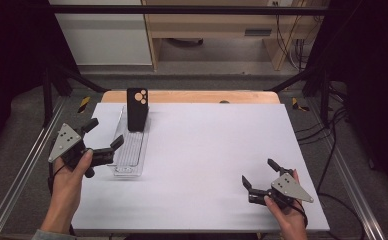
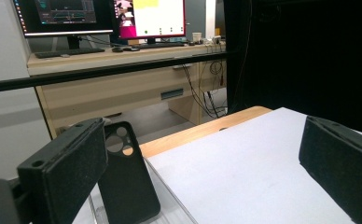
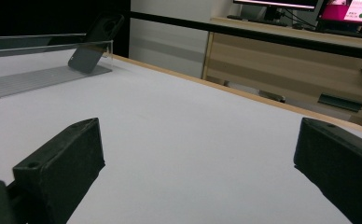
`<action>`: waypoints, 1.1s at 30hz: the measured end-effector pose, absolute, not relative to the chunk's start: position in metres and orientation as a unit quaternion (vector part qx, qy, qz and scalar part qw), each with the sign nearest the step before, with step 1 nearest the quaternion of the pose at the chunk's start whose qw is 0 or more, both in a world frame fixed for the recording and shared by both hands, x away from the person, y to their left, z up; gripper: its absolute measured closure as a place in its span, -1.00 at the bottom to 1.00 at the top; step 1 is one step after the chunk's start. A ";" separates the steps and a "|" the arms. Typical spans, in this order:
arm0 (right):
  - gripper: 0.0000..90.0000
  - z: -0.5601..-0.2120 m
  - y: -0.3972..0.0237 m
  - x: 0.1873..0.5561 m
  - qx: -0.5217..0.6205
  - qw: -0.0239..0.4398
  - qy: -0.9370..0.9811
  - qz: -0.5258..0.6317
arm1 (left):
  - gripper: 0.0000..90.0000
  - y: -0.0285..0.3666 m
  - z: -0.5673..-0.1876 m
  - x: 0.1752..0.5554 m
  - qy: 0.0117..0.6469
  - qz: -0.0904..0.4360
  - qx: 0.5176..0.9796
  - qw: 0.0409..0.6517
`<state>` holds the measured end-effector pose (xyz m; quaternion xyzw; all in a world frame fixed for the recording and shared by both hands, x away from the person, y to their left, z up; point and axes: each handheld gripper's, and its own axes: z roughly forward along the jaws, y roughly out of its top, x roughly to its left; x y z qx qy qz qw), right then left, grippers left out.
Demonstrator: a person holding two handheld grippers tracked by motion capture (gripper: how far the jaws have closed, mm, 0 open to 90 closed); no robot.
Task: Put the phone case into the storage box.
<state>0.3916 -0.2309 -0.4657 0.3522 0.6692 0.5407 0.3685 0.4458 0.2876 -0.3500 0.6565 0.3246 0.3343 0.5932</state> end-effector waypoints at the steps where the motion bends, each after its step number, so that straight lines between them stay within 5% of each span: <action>1: -0.96 -0.466 -0.231 0.391 0.353 0.368 0.669 0.541 | -0.98 0.288 -0.351 0.445 0.325 0.336 0.657 0.592; 33: -0.96 -0.465 -0.231 0.391 0.351 0.369 0.669 0.541 | -0.98 0.293 -0.368 0.430 0.312 0.345 0.661 0.589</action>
